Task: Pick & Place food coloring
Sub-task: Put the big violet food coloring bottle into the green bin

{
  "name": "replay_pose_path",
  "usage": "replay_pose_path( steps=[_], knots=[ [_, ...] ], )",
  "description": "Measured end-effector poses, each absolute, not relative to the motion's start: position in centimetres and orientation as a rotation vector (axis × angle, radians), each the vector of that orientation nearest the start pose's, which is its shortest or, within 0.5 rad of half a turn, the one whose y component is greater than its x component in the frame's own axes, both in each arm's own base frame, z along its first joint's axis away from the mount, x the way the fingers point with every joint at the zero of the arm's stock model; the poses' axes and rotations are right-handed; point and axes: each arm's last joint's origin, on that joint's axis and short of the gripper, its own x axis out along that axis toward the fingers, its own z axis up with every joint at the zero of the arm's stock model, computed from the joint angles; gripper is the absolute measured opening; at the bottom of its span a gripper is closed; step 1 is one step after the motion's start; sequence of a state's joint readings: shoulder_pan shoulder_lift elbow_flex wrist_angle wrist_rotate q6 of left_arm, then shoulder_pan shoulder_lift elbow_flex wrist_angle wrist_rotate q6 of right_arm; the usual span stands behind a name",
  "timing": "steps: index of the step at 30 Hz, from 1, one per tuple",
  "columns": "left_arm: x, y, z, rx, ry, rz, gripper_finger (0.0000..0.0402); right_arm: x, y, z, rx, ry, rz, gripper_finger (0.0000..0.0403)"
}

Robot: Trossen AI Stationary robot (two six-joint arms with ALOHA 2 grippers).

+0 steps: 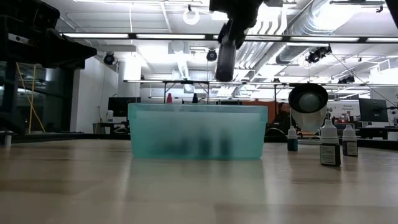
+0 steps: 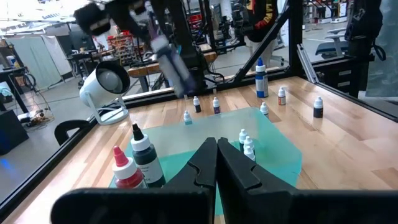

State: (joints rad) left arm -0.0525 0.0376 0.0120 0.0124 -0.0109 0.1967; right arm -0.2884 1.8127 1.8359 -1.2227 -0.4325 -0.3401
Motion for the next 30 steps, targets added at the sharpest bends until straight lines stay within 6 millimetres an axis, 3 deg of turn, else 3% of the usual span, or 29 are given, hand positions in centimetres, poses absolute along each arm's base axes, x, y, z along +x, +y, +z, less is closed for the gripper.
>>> replay_pose_path(
  steps=[13,30],
  knots=[
    [9.9,-0.5,16.6,0.197,0.009,-0.042,0.0000,38.6,-9.9,28.2,0.034,1.265,0.075,0.0108],
    [9.9,-0.5,16.6,0.197,0.009,-0.042,0.0000,40.7,-11.0,24.4,0.065,1.319,-0.057,0.0108]
  ],
)
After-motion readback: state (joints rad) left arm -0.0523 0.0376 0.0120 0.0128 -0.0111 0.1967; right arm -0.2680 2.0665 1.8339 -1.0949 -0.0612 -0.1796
